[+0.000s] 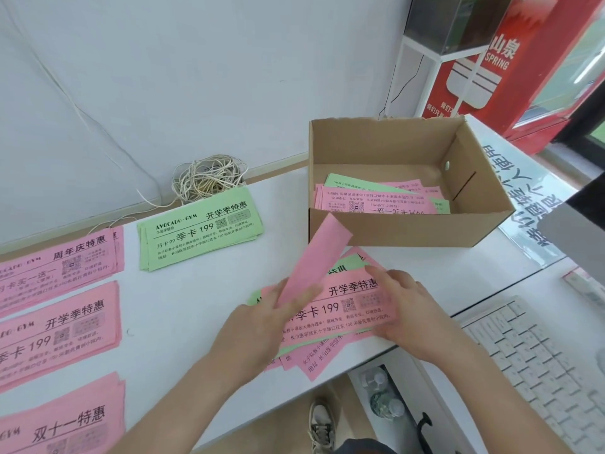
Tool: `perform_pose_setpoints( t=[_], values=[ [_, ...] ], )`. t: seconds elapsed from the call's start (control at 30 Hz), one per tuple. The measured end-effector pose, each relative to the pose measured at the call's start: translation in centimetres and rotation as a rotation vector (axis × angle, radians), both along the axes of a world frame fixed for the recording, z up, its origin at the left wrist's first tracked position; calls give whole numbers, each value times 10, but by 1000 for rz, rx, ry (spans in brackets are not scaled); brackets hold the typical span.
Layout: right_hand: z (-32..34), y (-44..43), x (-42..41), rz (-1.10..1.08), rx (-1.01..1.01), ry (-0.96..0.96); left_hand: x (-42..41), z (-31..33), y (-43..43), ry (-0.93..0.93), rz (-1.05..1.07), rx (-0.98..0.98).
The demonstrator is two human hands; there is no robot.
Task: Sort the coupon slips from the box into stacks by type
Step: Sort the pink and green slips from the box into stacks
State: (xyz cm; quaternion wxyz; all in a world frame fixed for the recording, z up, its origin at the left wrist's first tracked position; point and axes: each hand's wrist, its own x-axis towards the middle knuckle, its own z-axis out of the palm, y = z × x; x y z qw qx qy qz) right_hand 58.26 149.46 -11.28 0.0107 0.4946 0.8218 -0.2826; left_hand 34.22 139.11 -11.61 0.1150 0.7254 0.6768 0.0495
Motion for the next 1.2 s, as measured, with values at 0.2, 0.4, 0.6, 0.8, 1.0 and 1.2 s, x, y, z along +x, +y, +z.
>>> perform_pose_setpoints(
  t=[0.2,0.4,0.6,0.8,1.0,1.2],
  values=[
    [-2,5,0,-217,-137,248,22,8,1,221,-68,-173],
    [1,13,1,-274,-203,277,15,-6,2,296,-191,141],
    [6,32,-12,10,-7,-34,9,-5,1,254,-181,113],
    [10,60,-24,140,-81,-193,17,8,2,180,-103,-65],
    [14,58,-24,45,-76,-30,15,5,2,236,-126,27],
    [14,42,-4,-453,-278,451,15,10,1,103,-207,55]
  ],
)
